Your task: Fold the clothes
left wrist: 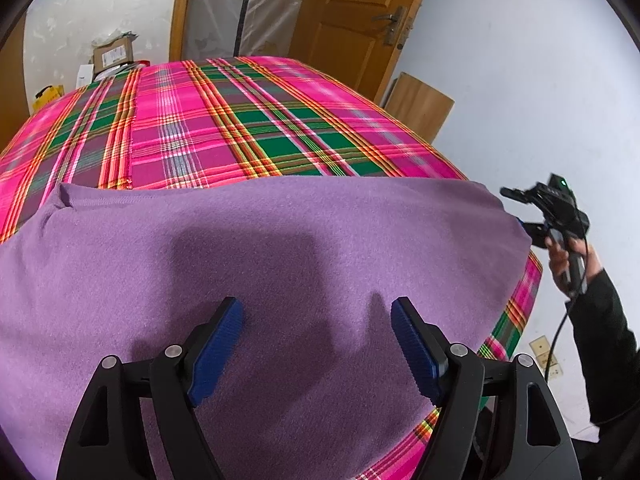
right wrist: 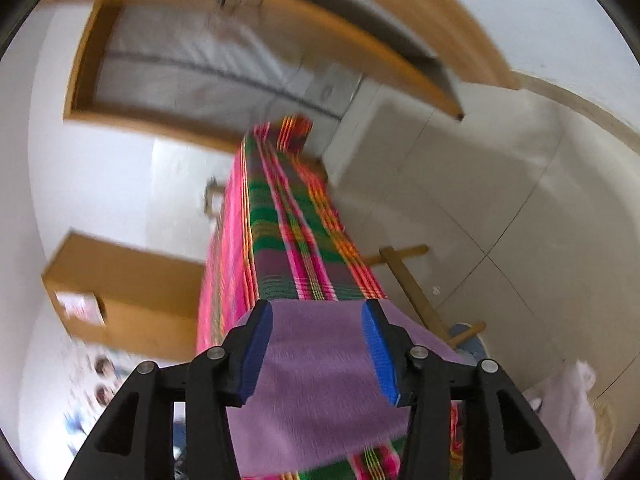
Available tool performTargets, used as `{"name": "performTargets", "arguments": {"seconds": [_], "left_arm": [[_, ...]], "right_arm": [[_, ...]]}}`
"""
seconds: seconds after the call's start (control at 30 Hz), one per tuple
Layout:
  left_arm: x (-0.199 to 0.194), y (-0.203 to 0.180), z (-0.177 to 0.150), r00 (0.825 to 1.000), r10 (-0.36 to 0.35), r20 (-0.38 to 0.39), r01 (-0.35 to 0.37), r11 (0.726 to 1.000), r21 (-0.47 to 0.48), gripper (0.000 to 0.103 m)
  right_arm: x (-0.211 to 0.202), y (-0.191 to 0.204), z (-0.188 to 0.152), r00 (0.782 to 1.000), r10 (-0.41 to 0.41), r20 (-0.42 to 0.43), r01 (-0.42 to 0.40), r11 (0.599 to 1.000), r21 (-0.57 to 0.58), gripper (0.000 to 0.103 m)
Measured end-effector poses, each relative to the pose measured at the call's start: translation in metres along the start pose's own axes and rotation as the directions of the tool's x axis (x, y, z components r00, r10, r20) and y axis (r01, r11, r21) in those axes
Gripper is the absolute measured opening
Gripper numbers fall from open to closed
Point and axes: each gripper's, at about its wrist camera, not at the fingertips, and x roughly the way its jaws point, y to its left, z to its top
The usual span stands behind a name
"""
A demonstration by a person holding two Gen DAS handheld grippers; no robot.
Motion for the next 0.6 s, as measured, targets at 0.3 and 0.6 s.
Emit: {"name": "performTargets", "arguments": {"seconds": [0.3, 0.6], "left_arm": [[0.003, -0.001, 0.002, 1.000, 0.006, 0.003, -0.006, 1.000, -0.005, 0.079], [0.007, -0.003, 0.005, 1.000, 0.016, -0.003, -0.016, 1.000, 0.004, 0.080]], "right_arm": [[0.028, 0.020, -0.005, 0.992, 0.045, -0.120, -0.058, 0.993, -0.102, 0.015], [0.015, 0.035, -0.002, 0.999, -0.029, -0.024, 0.025, 0.986, -0.164, 0.002]]}}
